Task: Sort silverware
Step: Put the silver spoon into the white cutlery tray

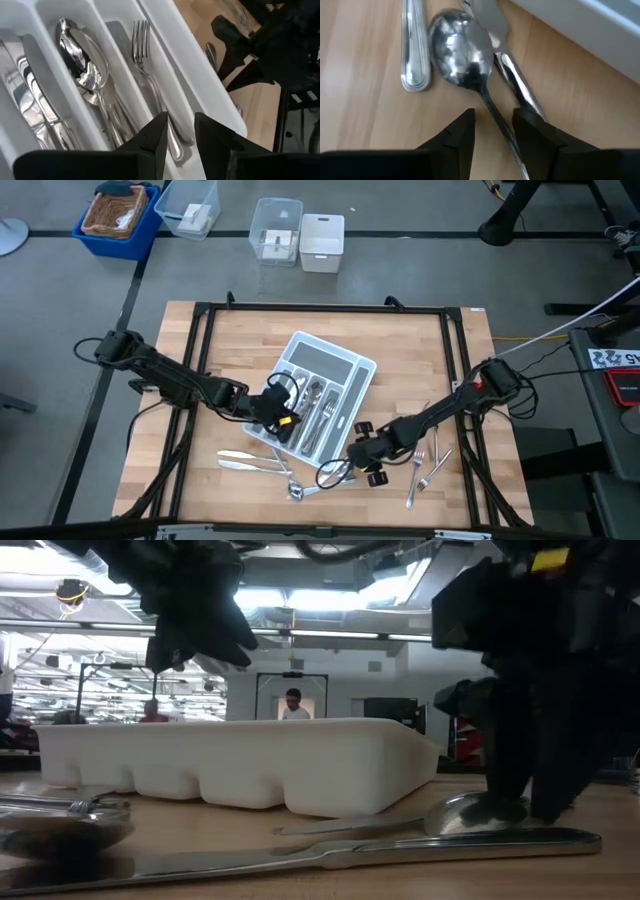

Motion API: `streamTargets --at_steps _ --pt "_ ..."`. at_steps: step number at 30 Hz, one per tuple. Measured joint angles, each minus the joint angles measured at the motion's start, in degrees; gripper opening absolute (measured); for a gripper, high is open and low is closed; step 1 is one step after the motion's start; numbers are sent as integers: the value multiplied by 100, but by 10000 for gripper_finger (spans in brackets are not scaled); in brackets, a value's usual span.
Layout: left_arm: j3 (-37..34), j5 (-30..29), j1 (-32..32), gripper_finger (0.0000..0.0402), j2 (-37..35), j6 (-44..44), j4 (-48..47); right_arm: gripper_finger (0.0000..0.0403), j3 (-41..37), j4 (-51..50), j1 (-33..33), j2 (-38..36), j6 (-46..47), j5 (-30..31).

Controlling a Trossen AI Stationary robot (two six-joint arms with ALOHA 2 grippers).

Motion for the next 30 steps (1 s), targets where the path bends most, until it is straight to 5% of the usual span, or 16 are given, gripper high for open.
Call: streamTargets --at_steps 8,17,30 --pt "2 35 0 86 2 153 -144 123 24 21 0 204 9 75" --pt "2 35 0 86 2 434 -159 13 17 118 -2 220 59 51" --pt "2 35 -2 86 2 433 -264 5 61 161 -7 133 175 -227"
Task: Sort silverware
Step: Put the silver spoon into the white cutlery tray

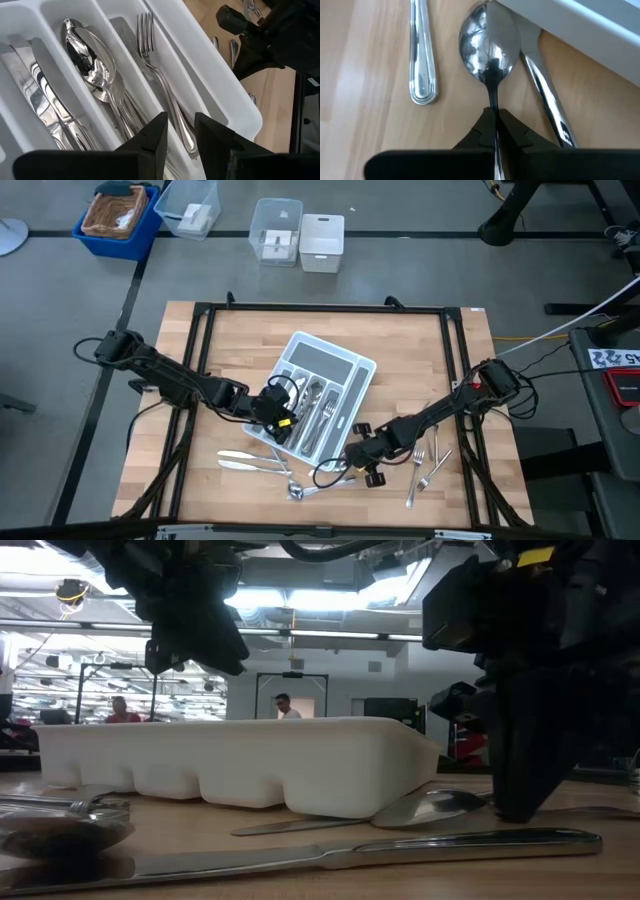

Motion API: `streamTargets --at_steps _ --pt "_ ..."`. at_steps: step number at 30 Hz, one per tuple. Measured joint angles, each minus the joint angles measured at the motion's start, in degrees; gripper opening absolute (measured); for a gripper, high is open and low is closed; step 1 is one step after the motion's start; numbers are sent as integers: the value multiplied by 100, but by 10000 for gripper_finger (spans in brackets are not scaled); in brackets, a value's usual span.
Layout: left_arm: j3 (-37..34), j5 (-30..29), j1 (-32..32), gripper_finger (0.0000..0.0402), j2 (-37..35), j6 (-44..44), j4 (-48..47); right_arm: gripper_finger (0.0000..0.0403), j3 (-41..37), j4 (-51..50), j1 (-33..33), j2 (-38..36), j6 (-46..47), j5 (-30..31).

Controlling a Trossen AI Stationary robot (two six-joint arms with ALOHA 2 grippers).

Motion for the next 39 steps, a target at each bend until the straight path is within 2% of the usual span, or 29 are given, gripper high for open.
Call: streamTargets --at_steps 21,33,39 --pt "0 0 2 86 2 -48 20 88 -13 87 9 -81 219 -174" --pt "0 -1 2 86 2 -48 22 92 -10 709 9 -56 130 266" --pt "0 -1 0 86 4 -48 23 92 2 675 9 95 131 114"
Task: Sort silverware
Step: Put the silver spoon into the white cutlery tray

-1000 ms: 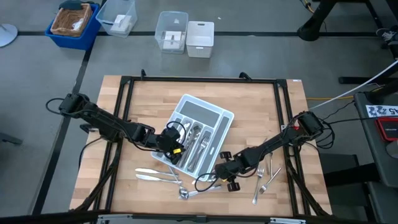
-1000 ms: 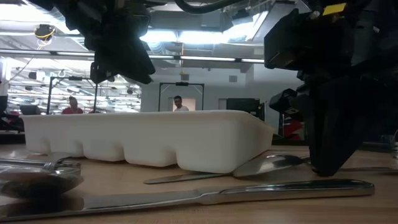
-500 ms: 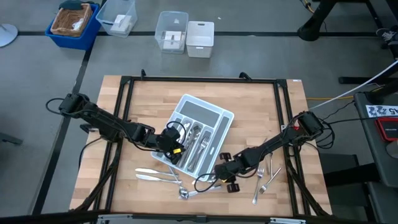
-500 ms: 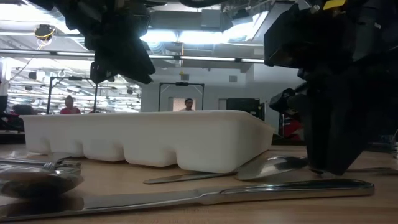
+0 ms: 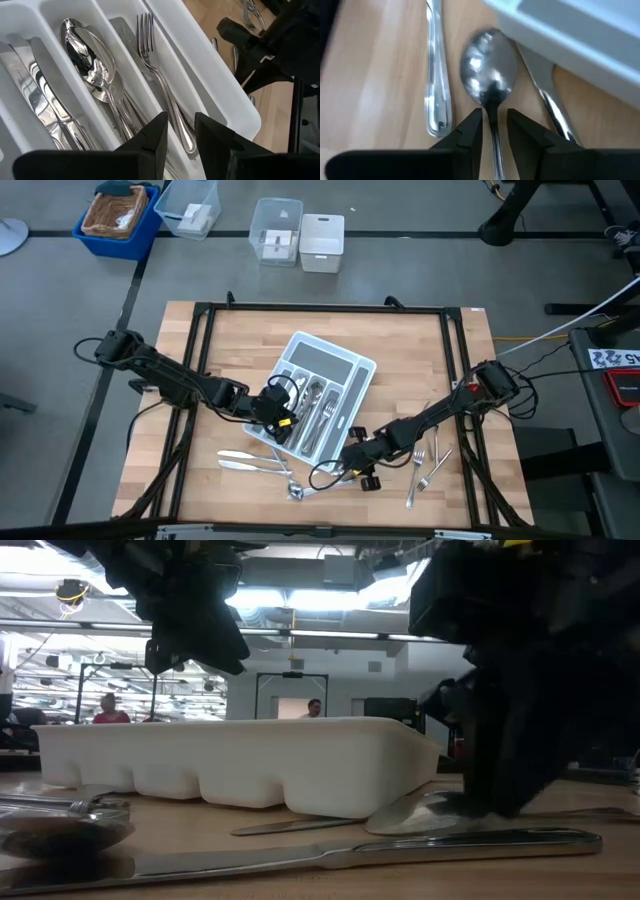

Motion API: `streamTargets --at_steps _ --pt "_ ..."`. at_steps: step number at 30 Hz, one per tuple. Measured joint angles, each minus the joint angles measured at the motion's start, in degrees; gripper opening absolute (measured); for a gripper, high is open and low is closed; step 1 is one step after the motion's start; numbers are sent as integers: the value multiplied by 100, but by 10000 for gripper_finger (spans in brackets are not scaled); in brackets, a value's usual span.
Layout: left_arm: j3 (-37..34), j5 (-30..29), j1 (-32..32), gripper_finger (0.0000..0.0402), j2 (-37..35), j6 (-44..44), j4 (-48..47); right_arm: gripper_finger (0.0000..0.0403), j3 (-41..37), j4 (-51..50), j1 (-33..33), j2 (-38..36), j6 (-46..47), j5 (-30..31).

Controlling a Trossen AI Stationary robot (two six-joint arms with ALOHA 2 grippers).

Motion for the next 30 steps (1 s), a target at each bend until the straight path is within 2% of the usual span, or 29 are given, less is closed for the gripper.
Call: streamTargets --at_steps 13,20,26,30 --pt "-4 -1 0 86 1 2 -3 88 0 27 0 94 0 167" --pt "-4 -1 0 86 -16 2 -2 15 2 42 -2 100 120 160" --pt "-4 0 0 86 -212 42 -22 22 8 54 -15 89 425 -239" --pt "-4 -1 0 86 -467 207 -12 7 195 -136 -13 110 539 -589"
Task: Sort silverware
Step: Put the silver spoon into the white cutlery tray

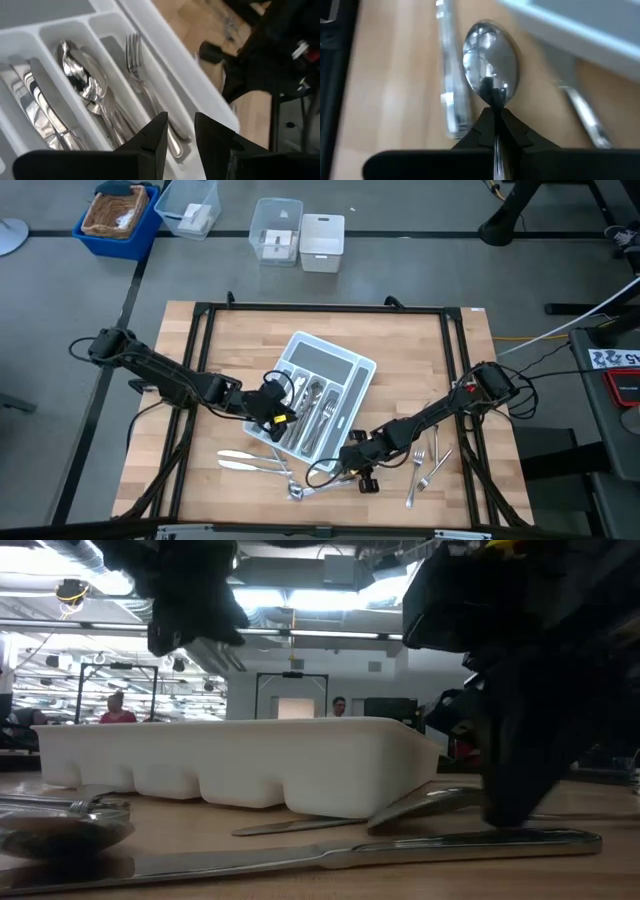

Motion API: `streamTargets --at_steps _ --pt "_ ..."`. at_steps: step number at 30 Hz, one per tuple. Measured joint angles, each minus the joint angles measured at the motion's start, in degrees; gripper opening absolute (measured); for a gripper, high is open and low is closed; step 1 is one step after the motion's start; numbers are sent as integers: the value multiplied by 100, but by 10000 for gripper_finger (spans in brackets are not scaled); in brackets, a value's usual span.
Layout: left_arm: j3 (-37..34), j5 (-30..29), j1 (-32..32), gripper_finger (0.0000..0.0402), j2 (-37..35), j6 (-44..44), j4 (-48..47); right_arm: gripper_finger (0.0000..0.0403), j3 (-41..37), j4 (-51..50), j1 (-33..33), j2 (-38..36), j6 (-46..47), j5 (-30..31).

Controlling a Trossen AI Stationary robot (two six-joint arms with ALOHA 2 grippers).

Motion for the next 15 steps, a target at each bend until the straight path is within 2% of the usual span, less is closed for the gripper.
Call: streamTargets --at_steps 9,15 --pt "0 -3 0 86 -694 305 -343 5 1032 -1345 -2 10 -85 -6" --pt "2 -17 2 86 -1132 291 -723 6 1820 -2201 -36 7 34 278"
